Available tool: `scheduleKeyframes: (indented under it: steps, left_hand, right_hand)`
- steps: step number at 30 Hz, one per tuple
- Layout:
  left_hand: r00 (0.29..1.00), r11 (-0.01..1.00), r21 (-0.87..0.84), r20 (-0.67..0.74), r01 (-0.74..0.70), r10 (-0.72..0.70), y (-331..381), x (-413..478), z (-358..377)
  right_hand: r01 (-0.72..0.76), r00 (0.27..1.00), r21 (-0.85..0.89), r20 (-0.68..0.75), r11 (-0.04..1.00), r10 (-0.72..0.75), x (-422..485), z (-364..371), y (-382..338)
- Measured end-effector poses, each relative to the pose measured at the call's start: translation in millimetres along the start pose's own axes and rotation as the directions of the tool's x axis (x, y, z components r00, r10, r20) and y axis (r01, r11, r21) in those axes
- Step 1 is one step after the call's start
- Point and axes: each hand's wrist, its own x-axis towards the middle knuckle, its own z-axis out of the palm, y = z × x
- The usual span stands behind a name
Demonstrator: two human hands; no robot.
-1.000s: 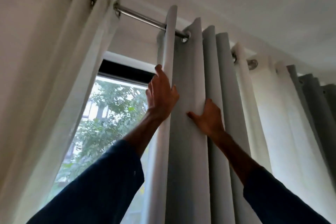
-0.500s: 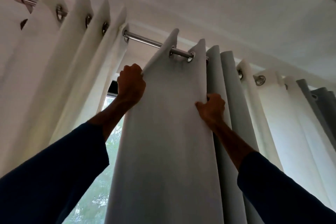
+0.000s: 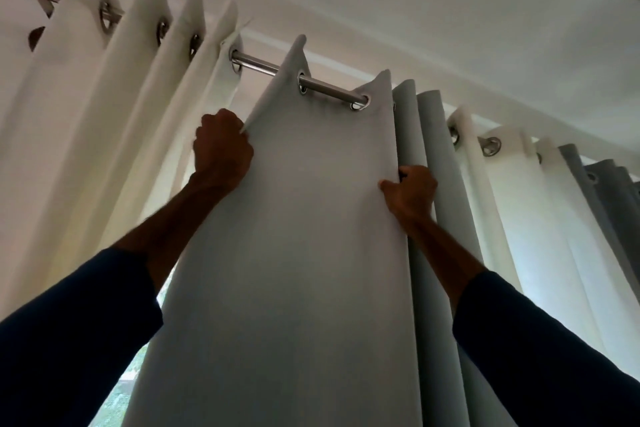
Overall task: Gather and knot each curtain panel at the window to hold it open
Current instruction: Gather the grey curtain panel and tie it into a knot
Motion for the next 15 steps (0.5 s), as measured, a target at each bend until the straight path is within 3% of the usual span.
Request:
scheduleKeyframes:
  steps: [2, 6, 8, 12, 15]
  left_hand:
    - [0.978, 0.982, -0.005, 0.09, -0.188, 0.187, 7, -7, 7]
    - [0.83, 0.878, -0.187, 0.289, -0.44, 0.477, 27, -14, 2]
    - [0.815, 0.88, -0.146, 0.334, -0.452, 0.474, 30, -12, -2]
    - [0.811, 0.928, 0.004, 0.487, -0.373, 0.324, 32, -6, -10]
    - [0.806, 0.93, 0.02, 0.507, -0.366, 0.306, 30, -7, -20]
  right_hand:
    - [0.018, 1.0, -0.056, -0.017, 0.998, -0.019, -1, -5, -6]
    - [0.172, 0.983, -0.098, 0.081, 0.98, -0.165, -8, 7, -38]
    - [0.243, 0.964, -0.095, 0.134, 0.965, -0.229, -11, 24, -61]
    - [0.314, 0.933, -0.006, 0.188, 0.949, -0.307, -32, 52, -118]
    - [0.373, 0.91, 0.023, 0.187, 0.928, -0.37, -50, 55, -129]
